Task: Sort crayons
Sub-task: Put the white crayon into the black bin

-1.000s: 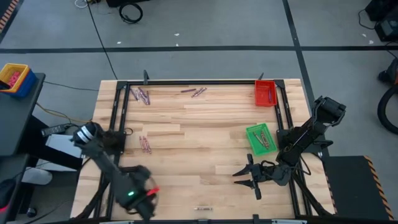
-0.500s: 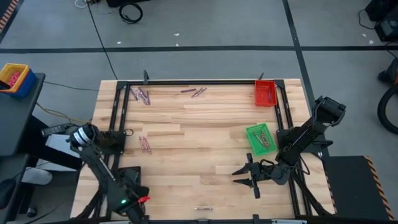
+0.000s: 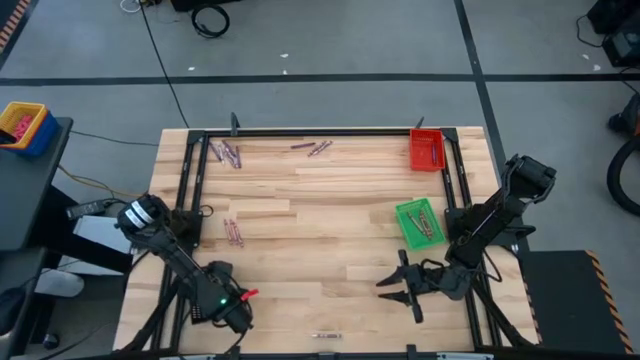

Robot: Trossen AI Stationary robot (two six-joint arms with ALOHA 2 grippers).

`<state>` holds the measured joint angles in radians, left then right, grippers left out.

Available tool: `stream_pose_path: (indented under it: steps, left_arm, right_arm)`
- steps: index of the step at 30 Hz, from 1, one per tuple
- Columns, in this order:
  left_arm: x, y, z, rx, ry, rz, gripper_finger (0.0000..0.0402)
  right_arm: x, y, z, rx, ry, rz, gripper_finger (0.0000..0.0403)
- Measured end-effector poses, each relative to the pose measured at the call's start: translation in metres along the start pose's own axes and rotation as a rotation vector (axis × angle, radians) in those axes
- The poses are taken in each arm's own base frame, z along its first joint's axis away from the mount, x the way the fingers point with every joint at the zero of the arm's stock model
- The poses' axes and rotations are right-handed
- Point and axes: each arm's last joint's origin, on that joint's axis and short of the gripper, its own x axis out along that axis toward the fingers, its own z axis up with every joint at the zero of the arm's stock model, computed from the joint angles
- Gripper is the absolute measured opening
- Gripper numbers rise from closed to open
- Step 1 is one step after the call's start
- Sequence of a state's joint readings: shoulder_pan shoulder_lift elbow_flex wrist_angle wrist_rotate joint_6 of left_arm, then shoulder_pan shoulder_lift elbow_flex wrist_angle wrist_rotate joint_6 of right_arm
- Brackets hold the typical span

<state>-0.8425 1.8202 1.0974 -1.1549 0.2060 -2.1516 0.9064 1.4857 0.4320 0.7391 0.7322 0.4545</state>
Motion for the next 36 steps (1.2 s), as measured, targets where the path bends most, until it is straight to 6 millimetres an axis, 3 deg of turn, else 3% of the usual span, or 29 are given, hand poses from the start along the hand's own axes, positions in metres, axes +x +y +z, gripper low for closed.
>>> stream_pose_path:
  steps: [7,12,15,18,21,25,29,31,36]
  left_arm:
    - [-0.022,0.001,-0.012,0.048,0.012,-0.028,0.0127]
    - [-0.072,-0.005,-0.030,0.134,0.018,-0.219,0.0157]
    - [-0.107,-0.008,-0.039,0.216,-0.186,-0.497,0.0162]
    - [-0.128,-0.018,-0.045,0.340,-0.480,-0.786,0.0162]
    - [-0.129,-0.047,-0.048,0.497,-0.627,-0.873,0.0162]
    - [-0.108,-0.106,-0.048,0.731,-0.754,-0.885,0.0162]
    - [-0.096,-0.158,-0.040,0.911,-0.753,-1.008,0.0162]
    - [-0.093,-0.173,-0.027,0.898,-0.733,-1.030,0.0162]
    - [-0.096,-0.185,0.000,0.880,-0.732,-1.020,0.0152]
  right_arm:
    - [-0.003,0.003,-0.001,0.014,0.001,0.010,0.0137]
    - [-0.003,0.003,-0.001,0.017,0.001,0.008,0.0137]
    - [-0.002,0.002,-0.001,0.020,-0.005,-0.003,0.0137]
    - [-0.002,0.002,-0.001,0.023,-0.013,-0.019,0.0137]
    - [-0.002,0.002,-0.001,0.023,-0.013,-0.019,0.0137]
    - [-0.003,0.002,-0.001,0.023,-0.013,-0.017,0.0137]
    - [-0.003,0.002,-0.001,0.023,-0.012,-0.016,0.0137]
    - [-0.003,0.002,-0.001,0.022,-0.012,-0.016,0.0137]
    - [-0.003,0.002,-0.001,0.019,-0.012,-0.016,0.0137]
